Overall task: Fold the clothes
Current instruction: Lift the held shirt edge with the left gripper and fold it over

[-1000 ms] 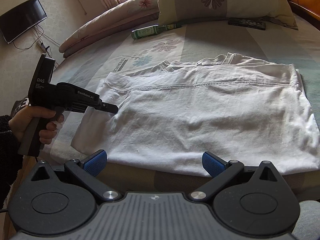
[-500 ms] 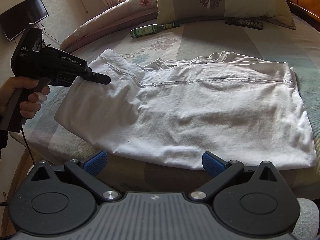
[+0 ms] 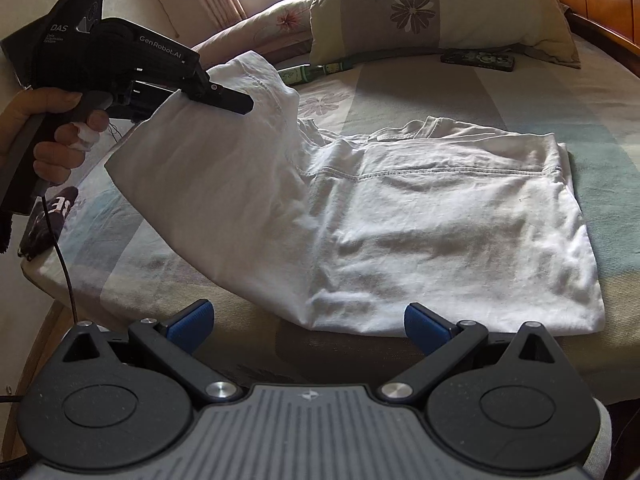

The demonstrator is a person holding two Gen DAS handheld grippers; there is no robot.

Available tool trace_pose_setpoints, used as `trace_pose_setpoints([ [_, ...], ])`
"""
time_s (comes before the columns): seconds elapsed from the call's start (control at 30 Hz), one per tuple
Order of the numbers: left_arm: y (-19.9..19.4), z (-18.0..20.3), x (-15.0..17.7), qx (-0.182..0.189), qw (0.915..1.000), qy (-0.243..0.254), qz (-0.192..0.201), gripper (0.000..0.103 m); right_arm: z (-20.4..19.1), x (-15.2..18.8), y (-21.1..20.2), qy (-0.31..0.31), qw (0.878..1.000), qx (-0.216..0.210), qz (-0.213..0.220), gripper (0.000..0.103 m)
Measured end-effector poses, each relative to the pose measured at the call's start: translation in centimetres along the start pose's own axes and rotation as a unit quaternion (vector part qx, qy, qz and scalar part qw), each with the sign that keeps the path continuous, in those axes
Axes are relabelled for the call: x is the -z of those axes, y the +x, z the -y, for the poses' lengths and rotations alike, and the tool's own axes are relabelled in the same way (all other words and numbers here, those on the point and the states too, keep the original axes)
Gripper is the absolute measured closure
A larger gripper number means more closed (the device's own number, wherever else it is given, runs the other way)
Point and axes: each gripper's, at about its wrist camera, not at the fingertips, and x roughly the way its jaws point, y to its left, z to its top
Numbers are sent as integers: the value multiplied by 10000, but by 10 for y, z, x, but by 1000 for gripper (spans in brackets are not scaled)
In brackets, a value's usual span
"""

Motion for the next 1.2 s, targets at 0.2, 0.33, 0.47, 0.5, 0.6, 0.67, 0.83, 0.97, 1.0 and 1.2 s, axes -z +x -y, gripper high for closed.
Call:
trace_pose_setpoints([
  [0.2, 11, 37, -10, 124, 9995, 298, -71, 94, 10, 2, -12, 104, 9999, 30, 131, 0],
  [0.33, 24, 60, -14, 184, 9987, 452, -160, 94, 16, 3, -21, 179, 9996, 86, 210, 0],
  [0.47, 43, 82, -17, 249, 9976, 582, -278, 94, 22, 7, -30, 233, 9992, 161, 284, 0],
  [0.5, 47, 87, -17, 268, 9973, 607, -312, 94, 24, 8, -32, 248, 9991, 180, 302, 0],
  [0.6, 62, 102, -18, 324, 9963, 682, -415, 94, 30, 10, -39, 306, 9987, 234, 341, 0],
  [0.67, 72, 112, -18, 341, 9954, 737, -499, 94, 33, 12, -43, 331, 9984, 280, 358, 0],
  [0.83, 97, 131, -17, 305, 9933, 856, -719, 94, 43, 13, -51, 415, 9976, 374, 418, 0],
  [0.97, 115, 142, -15, 240, 9916, 923, -876, 94, 49, 15, -58, 479, 9968, 430, 469, 0],
  [1.0, 120, 145, -15, 223, 9911, 940, -915, 94, 51, 16, -59, 491, 9967, 446, 474, 0],
  [1.2, 141, 157, -13, 146, 9888, 1005, -1096, 94, 57, 18, -65, 559, 9958, 522, 502, 0],
])
